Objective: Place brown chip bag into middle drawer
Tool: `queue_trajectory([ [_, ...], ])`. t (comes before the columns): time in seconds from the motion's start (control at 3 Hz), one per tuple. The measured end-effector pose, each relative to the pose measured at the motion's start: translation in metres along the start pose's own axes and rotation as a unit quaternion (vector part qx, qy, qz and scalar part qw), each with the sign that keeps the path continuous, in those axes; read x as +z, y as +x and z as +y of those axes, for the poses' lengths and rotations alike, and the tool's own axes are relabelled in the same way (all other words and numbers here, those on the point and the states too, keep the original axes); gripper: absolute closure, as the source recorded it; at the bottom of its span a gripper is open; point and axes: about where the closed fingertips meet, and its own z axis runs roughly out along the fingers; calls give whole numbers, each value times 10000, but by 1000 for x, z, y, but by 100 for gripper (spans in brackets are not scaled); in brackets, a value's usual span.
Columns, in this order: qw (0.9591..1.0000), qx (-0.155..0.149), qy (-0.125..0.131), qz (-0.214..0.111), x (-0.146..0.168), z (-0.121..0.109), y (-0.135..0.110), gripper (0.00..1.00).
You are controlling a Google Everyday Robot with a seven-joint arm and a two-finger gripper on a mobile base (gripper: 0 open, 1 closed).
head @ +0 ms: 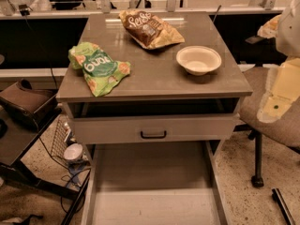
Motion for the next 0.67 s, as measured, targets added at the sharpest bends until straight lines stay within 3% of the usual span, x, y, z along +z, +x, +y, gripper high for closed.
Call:
queue_trajectory([
  [0.33, 10000, 0, 1, 0, 0, 0, 0, 0],
  [0.67, 9993, -104, 345, -35, 0, -15, -7, 0],
])
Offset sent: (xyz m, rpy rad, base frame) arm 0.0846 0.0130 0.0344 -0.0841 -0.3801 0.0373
